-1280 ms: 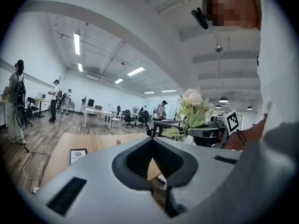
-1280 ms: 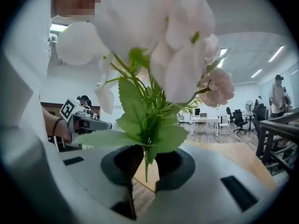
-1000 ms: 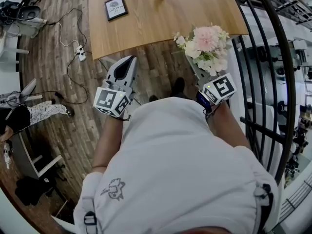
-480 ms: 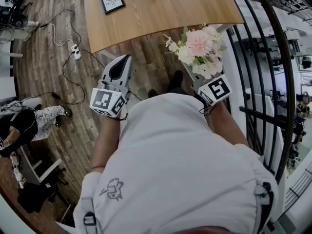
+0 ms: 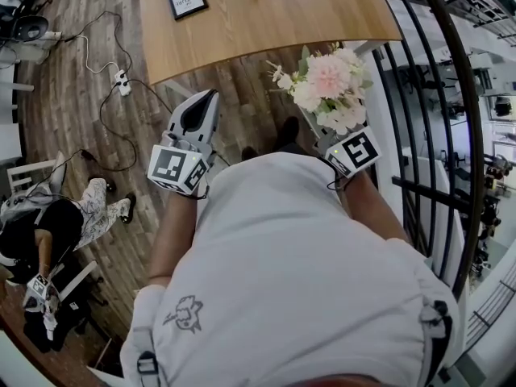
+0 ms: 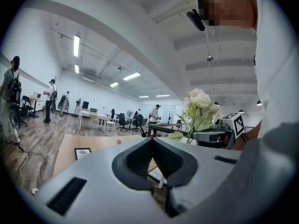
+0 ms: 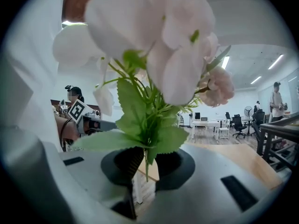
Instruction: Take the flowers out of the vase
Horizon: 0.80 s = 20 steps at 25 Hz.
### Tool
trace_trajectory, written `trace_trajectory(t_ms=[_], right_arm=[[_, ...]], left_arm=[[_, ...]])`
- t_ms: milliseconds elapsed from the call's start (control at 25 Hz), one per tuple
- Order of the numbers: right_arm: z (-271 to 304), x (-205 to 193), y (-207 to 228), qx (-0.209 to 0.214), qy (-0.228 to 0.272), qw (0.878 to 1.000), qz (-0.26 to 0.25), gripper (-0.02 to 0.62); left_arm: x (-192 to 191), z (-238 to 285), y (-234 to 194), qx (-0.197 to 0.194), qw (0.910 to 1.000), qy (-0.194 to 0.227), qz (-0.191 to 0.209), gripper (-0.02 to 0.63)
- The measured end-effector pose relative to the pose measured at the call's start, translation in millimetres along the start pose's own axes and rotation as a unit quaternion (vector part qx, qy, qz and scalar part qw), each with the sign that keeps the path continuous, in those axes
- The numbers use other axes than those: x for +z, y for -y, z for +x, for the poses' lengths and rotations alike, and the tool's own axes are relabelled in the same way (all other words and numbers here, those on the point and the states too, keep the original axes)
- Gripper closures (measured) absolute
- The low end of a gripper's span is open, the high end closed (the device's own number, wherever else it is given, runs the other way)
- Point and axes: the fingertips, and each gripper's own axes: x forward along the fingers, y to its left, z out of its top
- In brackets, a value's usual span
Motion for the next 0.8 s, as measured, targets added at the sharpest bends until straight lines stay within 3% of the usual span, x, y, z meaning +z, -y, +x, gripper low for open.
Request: trace_trajectory(t_ms=[800], right_arm=[[2.6,-0.8,-2.5,-0.003,0.000,1.000,0.003,0.526]], left_arm=[[-9.1,0.5,0.7,-0.015,0.9999,-0.008,-0.001,0.601]])
